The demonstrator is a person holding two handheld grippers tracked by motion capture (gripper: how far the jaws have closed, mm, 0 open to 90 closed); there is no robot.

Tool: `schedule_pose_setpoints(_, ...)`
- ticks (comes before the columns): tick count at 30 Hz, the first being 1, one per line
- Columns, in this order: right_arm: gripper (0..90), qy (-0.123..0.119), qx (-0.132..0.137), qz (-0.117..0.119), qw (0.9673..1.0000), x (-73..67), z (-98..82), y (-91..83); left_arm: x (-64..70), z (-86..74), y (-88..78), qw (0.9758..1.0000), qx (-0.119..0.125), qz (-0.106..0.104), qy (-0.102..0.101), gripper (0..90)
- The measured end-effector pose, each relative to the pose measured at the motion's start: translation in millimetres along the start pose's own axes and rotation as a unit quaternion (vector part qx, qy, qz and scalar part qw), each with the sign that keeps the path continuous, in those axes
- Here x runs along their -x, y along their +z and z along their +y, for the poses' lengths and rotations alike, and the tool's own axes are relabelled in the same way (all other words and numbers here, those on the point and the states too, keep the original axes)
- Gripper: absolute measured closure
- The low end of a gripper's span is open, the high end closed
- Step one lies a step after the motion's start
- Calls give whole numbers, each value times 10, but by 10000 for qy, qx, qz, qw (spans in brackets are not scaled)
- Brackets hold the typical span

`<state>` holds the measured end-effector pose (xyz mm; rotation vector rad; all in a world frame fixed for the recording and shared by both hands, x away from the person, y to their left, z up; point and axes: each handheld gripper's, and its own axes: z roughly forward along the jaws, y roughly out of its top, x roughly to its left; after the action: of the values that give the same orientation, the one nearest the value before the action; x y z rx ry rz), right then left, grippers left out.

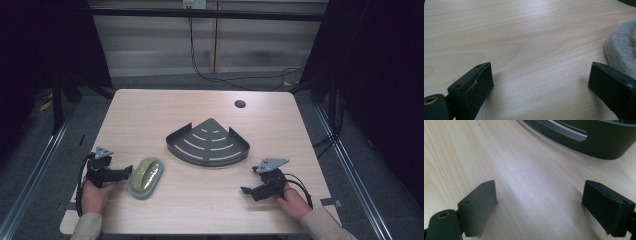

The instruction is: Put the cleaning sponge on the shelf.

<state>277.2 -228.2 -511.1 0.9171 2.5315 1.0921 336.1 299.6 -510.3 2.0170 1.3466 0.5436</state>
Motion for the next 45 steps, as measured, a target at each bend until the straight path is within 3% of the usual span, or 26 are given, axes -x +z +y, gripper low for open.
schedule_pose_setpoints(6, 120, -2, 2, 0, 10000, 1, 0, 0, -8, 6, -4, 9999, -69, -60, 57, 37)
schedule_pose_setpoints(9, 120, -3, 3, 3, 10000, 1, 0, 0, -31, 76, -28, 9990, -440, 29, 10, 46)
schedule_pose_setpoints(11, 119, -4, 1, 3, 10000, 2, 0, 0, -57, 129, -62, 9978, -656, 77, -53, 105)
schedule_pose_setpoints(12, 119, -5, 1, 2, 10000, 2, 0, 0, -70, 153, -78, 9974, -704, 19, -178, 175)
schedule_pose_setpoints(14, 119, -4, 2, 2, 10000, 2, 0, 0, -108, 194, -113, 9948, -912, -286, -349, 165)
schedule_pose_setpoints(18, 120, -4, 1, 1, 10000, 2, 0, 0, -109, 299, -192, 9888, -1392, -434, -331, 189)
schedule_pose_setpoints(25, 119, -4, 2, 1, 10000, 2, 0, 0, -33, 533, -318, 9828, -1773, -521, 55, 192)
schedule_pose_setpoints(30, 120, -4, 3, 1, 10000, 2, 0, 0, 60, 664, -341, 9804, -1850, -654, 186, 196)
schedule_pose_setpoints(33, 120, -4, 2, 0, 10000, 2, 0, 0, 122, 736, -345, 9766, -1971, -793, 332, 214)
schedule_pose_setpoints(45, 120, -4, 1, 0, 10000, 2, 0, 0, 370, 995, -383, 9673, -2220, -1063, 613, 241)
